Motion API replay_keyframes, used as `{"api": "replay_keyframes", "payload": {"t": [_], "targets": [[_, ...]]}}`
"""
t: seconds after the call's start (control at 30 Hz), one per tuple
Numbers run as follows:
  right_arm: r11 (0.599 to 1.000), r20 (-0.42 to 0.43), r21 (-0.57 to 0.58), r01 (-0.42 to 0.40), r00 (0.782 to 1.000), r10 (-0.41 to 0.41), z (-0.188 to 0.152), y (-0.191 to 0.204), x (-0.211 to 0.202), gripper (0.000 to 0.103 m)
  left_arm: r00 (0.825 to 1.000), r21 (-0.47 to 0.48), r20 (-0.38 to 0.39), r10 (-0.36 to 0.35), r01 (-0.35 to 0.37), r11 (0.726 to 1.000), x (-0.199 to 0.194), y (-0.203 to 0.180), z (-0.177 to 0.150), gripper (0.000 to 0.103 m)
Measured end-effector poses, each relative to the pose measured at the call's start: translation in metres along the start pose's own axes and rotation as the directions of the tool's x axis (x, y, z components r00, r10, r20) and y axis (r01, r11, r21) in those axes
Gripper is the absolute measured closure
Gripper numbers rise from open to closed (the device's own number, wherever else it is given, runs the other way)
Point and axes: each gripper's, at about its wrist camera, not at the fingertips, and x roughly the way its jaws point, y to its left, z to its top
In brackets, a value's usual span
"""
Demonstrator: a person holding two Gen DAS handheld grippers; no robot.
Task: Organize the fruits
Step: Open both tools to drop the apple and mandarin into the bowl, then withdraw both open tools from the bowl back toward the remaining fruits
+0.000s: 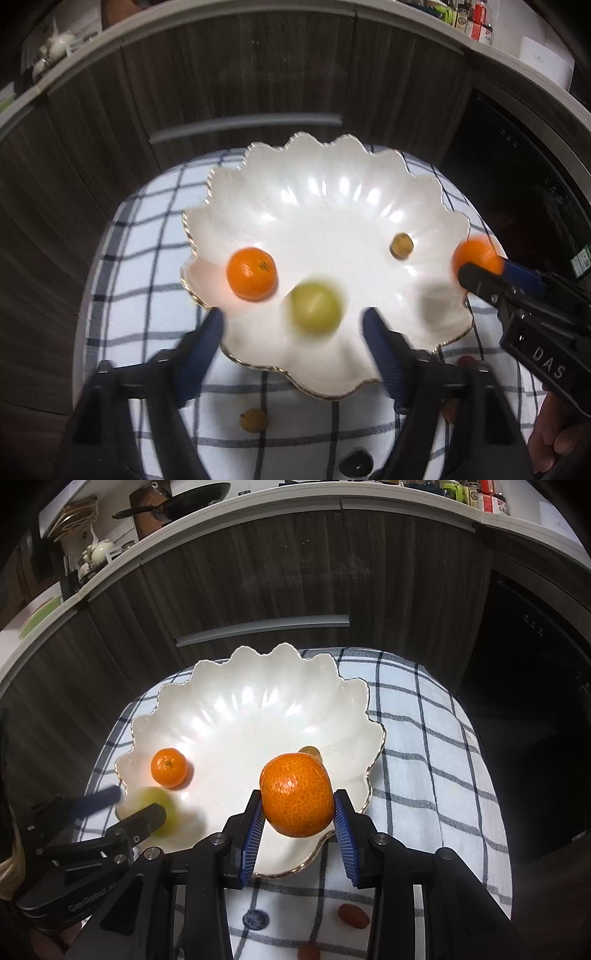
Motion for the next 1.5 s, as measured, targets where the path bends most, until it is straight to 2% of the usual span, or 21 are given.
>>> {"api": "replay_keyframes", "payload": {"t": [0.03, 0.1, 0.17, 0.2, 0.47, 1.13, 1.5], "targets": [[1.000, 0.001, -0.002, 0.005, 1.000, -0.005, 0.000, 0.000, 0.000, 0.057, 1.000, -0.002, 0.004, 0.003, -0.003, 1.000, -0.001, 0.001, 0.001, 0.021], [1.000, 0.017, 0.003, 0.018, 1.000, -0.018, 0.001, -0.001, -0.003, 0.035, 1.000, -0.005, 0.001, 0.004, -0.004, 1.000, -0.001, 0.002, 0.002, 0.020], [0.999, 0.036, 0.014, 0.034, 0.999, -0.034, 0.002, -0.002, -0.007, 0.024, 1.000, -0.011, 0.000, 0.018, -0.018, 1.000, -0.002, 0.003, 0.001, 0.017], [0.999, 0.041, 0.017, 0.040, 0.998, -0.041, 0.003, -0.002, -0.008, 0.021, 1.000, -0.015, 0.001, 0.018, -0.018, 1.000, -0.002, 0.004, 0.001, 0.015], [0.998, 0.041, 0.034, 0.051, 0.998, -0.053, 0.002, -0.005, -0.013, 0.021, 1.000, -0.032, 0.012, 0.024, -0.024, 0.999, -0.011, 0.007, -0.002, 0.010], [0.998, 0.096, 0.037, 0.053, 0.994, -0.056, -0.014, -0.002, -0.055, 0.021, 0.999, -0.047, 0.044, 0.013, -0.011, 0.999, -0.049, 0.005, -0.020, 0.010], [0.997, 0.103, 0.071, 0.037, 0.994, -0.044, -0.031, -0.005, -0.069, 0.021, 1.000, -0.082, 0.031, 0.007, -0.005, 0.997, -0.049, 0.003, -0.036, 0.010]]}}
